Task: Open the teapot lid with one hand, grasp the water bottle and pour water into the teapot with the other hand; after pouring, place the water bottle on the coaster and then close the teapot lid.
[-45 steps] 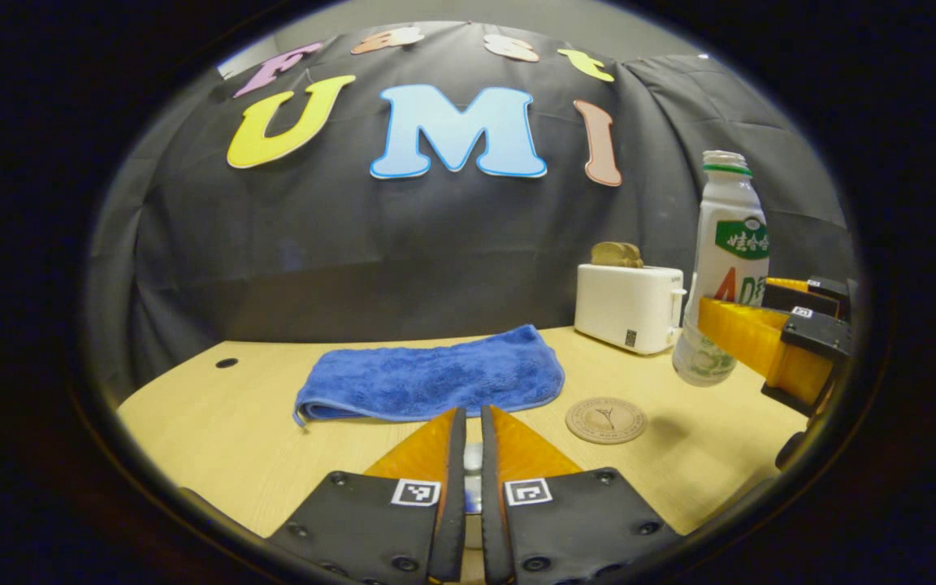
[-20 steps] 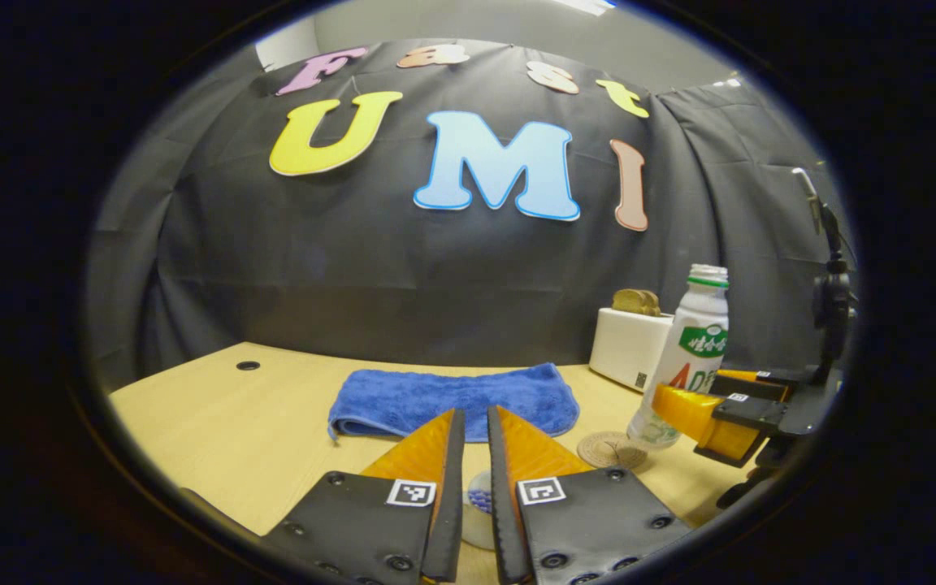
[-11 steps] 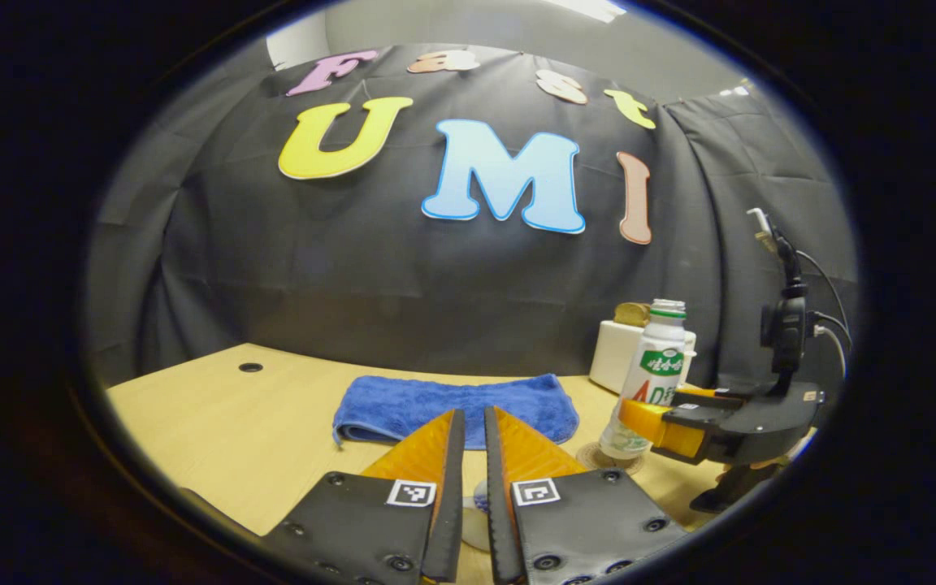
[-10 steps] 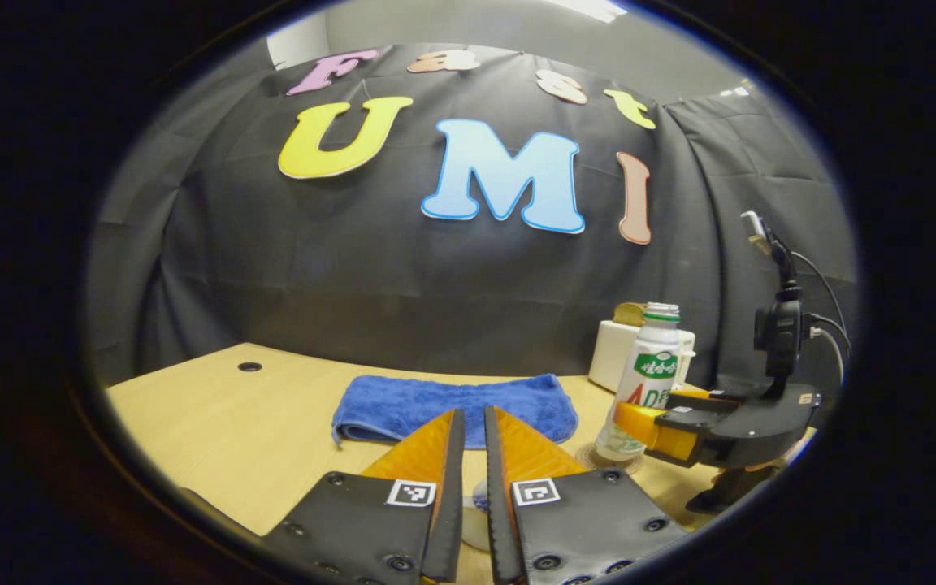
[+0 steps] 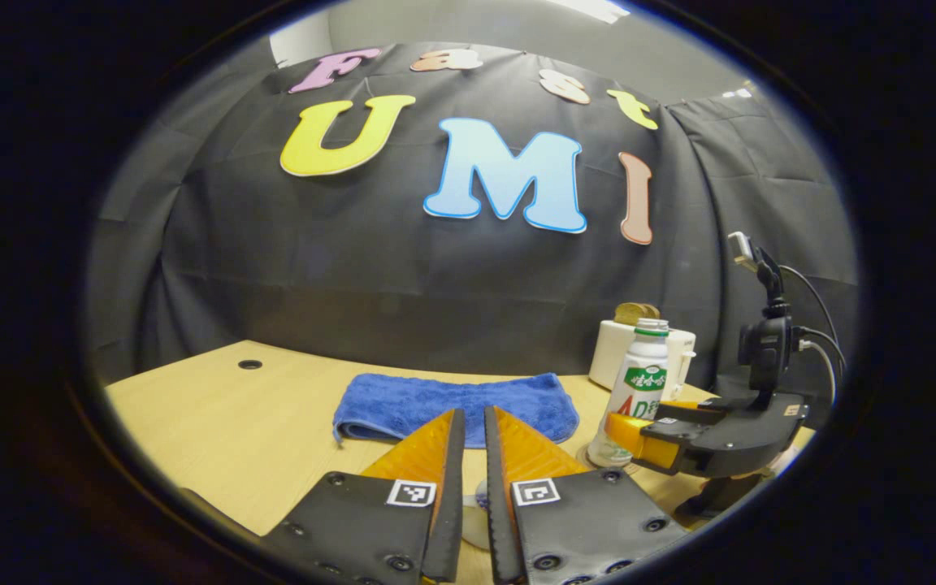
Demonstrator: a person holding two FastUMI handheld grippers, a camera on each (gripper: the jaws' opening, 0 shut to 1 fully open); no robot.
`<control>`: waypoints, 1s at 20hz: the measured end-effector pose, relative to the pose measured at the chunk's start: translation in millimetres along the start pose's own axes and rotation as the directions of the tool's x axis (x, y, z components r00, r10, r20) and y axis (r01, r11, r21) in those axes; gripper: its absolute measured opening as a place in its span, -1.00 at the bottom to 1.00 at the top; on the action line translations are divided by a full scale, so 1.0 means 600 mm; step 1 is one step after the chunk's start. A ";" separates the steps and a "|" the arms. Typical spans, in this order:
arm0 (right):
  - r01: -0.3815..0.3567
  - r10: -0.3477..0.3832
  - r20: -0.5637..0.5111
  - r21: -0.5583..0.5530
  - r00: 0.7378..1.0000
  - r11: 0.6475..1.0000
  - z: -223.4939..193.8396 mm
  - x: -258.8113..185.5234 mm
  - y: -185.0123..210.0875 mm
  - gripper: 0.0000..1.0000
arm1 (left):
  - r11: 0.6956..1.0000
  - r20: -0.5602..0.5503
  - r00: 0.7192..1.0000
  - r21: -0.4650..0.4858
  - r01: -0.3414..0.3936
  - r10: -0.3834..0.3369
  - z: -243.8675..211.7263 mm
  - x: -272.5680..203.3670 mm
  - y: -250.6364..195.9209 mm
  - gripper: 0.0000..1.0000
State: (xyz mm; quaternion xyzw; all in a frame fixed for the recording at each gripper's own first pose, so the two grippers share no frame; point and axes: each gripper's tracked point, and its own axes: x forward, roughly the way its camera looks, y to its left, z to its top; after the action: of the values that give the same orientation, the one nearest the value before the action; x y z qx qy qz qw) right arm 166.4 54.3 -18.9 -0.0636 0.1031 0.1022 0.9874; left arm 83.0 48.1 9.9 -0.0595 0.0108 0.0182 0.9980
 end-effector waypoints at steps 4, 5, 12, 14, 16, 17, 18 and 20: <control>0.006 -0.006 0.000 -0.004 1.000 1.000 0.000 -0.001 -0.004 0.55 | 1.000 -0.007 1.000 0.002 0.001 -0.001 -0.004 0.001 -0.003 -0.70; 0.012 -0.012 -0.001 -0.006 1.000 1.000 -0.003 0.000 -0.007 0.67 | 1.000 -0.008 1.000 0.004 0.002 -0.002 -0.005 0.002 -0.002 -0.68; 0.036 -0.036 0.028 -0.007 0.999 0.999 0.015 -0.037 -0.019 0.98 | 1.000 0.000 1.000 0.016 -0.003 0.003 0.003 -0.001 -0.003 -0.48; 0.039 -0.038 0.054 -0.005 0.998 0.999 0.023 -0.065 -0.020 0.99 | 1.000 0.024 1.000 0.021 0.012 -0.012 0.020 -0.012 -0.014 -0.48; 0.037 -0.037 0.085 0.000 0.996 0.999 0.033 -0.100 -0.015 0.99 | 1.000 0.034 0.999 0.011 0.025 -0.025 0.028 -0.028 -0.029 -0.48; 0.042 -0.042 0.102 -0.002 0.994 0.999 0.038 -0.119 -0.015 0.98 | 0.999 0.035 0.999 0.001 0.035 -0.035 0.027 -0.039 -0.038 -0.48; 0.049 -0.048 0.121 -0.008 0.991 0.999 0.042 -0.139 -0.015 0.98 | 0.999 0.035 0.998 -0.005 0.044 -0.044 0.028 -0.052 -0.048 -0.48; 0.067 -0.063 0.165 -0.016 0.984 0.998 0.056 -0.181 -0.016 0.98 | 0.999 0.038 0.998 0.005 0.043 -0.044 0.026 -0.082 -0.060 -0.48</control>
State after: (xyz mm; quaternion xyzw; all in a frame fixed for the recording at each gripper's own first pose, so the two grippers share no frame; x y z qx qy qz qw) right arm 70.8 29.3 38.3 -0.0691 0.0180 0.0759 0.9946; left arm 35.6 12.4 30.9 -0.0573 -0.0094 -0.0025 0.9983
